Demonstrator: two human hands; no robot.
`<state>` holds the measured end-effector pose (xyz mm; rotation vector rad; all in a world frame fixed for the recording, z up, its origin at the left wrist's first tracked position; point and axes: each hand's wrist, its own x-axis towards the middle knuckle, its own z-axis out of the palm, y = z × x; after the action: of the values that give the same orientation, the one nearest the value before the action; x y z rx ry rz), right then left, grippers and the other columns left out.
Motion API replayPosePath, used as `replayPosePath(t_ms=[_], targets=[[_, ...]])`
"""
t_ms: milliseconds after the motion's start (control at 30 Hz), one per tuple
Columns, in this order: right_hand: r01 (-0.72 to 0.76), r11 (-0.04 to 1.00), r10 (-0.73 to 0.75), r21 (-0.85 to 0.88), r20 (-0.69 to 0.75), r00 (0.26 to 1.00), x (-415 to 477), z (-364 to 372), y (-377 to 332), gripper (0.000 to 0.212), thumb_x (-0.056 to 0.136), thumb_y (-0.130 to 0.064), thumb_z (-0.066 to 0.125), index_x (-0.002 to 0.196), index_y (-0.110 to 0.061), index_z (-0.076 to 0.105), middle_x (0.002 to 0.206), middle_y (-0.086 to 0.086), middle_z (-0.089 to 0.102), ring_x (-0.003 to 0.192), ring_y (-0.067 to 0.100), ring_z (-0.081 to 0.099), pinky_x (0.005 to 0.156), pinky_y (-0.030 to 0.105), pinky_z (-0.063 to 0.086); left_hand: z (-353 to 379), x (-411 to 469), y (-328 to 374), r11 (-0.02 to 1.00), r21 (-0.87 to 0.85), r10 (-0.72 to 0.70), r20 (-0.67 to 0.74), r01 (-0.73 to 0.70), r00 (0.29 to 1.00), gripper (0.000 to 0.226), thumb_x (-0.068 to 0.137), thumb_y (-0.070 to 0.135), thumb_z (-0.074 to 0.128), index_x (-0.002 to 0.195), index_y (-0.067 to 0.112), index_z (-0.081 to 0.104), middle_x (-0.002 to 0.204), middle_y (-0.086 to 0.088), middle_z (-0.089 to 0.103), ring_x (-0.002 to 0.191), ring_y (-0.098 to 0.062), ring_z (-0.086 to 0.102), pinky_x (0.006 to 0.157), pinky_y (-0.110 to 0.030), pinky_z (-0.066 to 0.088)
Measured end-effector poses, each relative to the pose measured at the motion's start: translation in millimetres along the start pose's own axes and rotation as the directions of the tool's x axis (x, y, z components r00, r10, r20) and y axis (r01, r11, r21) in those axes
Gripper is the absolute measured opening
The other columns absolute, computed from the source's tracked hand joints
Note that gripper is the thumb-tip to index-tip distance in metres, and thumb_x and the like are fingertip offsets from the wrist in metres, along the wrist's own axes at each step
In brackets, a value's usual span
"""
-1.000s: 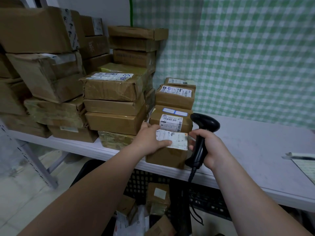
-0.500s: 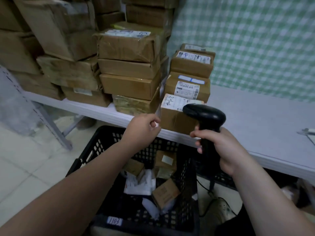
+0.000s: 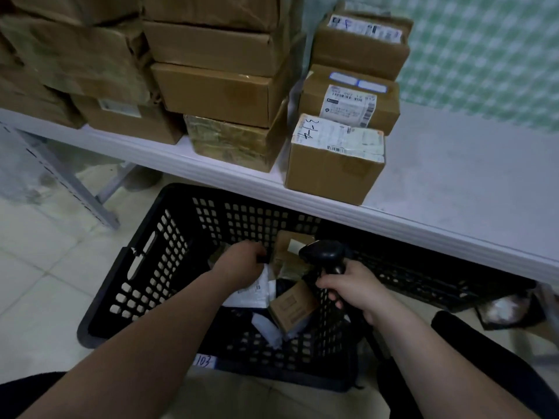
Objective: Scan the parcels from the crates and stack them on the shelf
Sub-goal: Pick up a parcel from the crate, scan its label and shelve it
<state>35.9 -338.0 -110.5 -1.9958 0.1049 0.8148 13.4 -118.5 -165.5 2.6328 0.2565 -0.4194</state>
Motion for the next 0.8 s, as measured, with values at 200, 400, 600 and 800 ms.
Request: replayPosePath(t_ms=[200, 400, 600, 800], targets=[[-0.102, 0.993, 0.106, 0.060, -0.069, 0.992, 35.3, 17.4, 25.9, 0.009, 0.076, -0.014, 0.068, 0.081, -0.015, 0.060, 0.068, 0.007, 0.059, 0.059, 0.020, 0.055, 0.053, 0.029, 0.042, 54.3, 52.4, -3.6, 0.983, 0.180, -0.001, 0.174, -0.031, 0.985, 0.035, 0.097, 0.014, 0.042, 0.130, 0.007, 0.051, 0.133, -0.015, 0.050, 0.117, -0.030, 0.052, 0.095, -0.036, 0.044], [-0.188, 0.976, 0.201, 0.111, -0.126, 0.971, 67.6, 29.6, 39.1, 0.007, 0.075, -0.022, 0.069, 0.079, -0.020, 0.063, 0.084, 0.008, 0.066, 0.076, 0.023, 0.063, 0.067, 0.036, 0.051, 80.0, 99.3, 5.9, 0.905, 0.394, 0.051, 0.269, -0.158, 0.962, 0.057, 0.096, 0.017, 0.047, 0.149, 0.011, 0.027, 0.158, -0.010, 0.012, 0.142, -0.034, 0.019, 0.109, -0.046, 0.036], [-0.239, 0.961, 0.254, 0.139, -0.109, 0.961, 91.4, 28.7, 42.9, 0.007, 0.077, -0.021, 0.069, 0.081, -0.021, 0.063, 0.093, 0.008, 0.068, 0.079, 0.021, 0.062, 0.072, 0.036, 0.052, 100.6, 126.0, 1.4, 0.837, 0.510, 0.041, 0.308, -0.201, 0.951, 0.069, 0.098, 0.015, 0.040, 0.154, 0.015, -0.001, 0.161, -0.004, -0.011, 0.149, -0.029, -0.006, 0.110, -0.048, 0.034], [-0.257, 0.951, 0.273, 0.172, -0.079, 0.959, 103.9, 29.7, 46.8, 0.009, 0.077, -0.020, 0.068, 0.084, -0.022, 0.063, 0.094, 0.007, 0.068, 0.079, 0.018, 0.061, 0.069, 0.033, 0.050, 106.5, 138.3, 3.5, 0.815, 0.557, 0.076, 0.170, -0.160, 0.982, 0.063, 0.093, 0.028, 0.054, 0.146, 0.014, 0.021, 0.151, -0.012, 0.019, 0.142, -0.032, 0.018, 0.106, -0.044, 0.033]])
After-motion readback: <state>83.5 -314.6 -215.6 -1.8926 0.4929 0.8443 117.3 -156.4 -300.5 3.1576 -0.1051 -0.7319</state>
